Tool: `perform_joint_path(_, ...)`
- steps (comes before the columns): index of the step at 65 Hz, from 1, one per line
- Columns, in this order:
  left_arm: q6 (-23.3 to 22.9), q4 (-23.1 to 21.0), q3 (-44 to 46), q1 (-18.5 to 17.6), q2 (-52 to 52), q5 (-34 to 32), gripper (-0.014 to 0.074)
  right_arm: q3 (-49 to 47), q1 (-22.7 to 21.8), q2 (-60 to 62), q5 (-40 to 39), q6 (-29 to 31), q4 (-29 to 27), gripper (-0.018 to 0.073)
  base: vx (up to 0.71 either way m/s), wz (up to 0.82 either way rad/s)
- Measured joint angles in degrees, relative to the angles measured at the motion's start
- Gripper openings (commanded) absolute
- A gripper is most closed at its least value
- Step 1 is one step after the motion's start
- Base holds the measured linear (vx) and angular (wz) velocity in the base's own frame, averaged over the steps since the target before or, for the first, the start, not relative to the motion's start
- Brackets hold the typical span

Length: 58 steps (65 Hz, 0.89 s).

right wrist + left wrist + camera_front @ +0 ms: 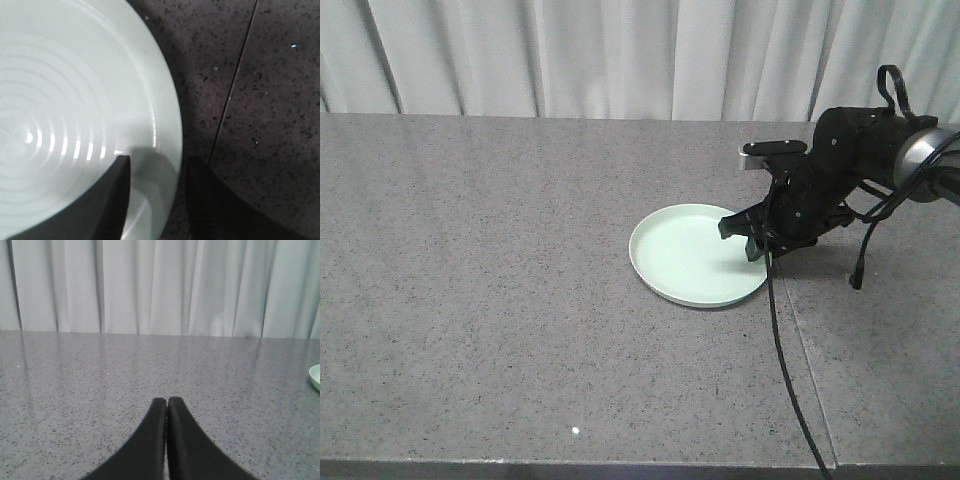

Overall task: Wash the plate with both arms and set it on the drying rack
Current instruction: 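Close the right gripper on the plate rim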

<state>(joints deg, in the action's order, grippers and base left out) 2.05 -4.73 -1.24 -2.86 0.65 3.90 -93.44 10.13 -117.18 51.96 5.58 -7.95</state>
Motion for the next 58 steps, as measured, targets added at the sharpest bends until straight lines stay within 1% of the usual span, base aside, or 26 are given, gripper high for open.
perform_joint_path(9, 0.0, 0.0, 0.0, 0.0, 0.0, 0.0, -0.0007, -0.1, 0.0, 0.0, 0.0, 0.0, 0.0, 0.0043, 0.00, 0.00)
perform_joint_path(16, 0.0, 0.0, 0.0, 0.0, 0.0, 0.0, -0.0007, -0.1, 0.0, 0.0, -0.1, 0.0, -0.1, -0.0011, 0.00, 0.00)
perform_joint_path(38, 0.0, 0.0, 0.0, 0.0, 0.0, 0.0, -0.0007, -0.1, 0.0, 0.4, 0.0, -0.1, -1.3, -0.0004, 0.00, 0.00)
perform_joint_path(51, 0.0, 0.0, 0.0, 0.0, 0.0, 0.0, -0.0007, 0.1, 0.0, 4.1, 1.9, 0.0, -2.7, -0.0004, 0.00, 0.00)
perform_joint_path(58, 0.0, 0.0, 0.0, 0.0, 0.0, 0.0, -0.0007, 1.9, 0.0, 7.6, 2.3, 1.3, -4.9, -0.0003, 0.00, 0.00)
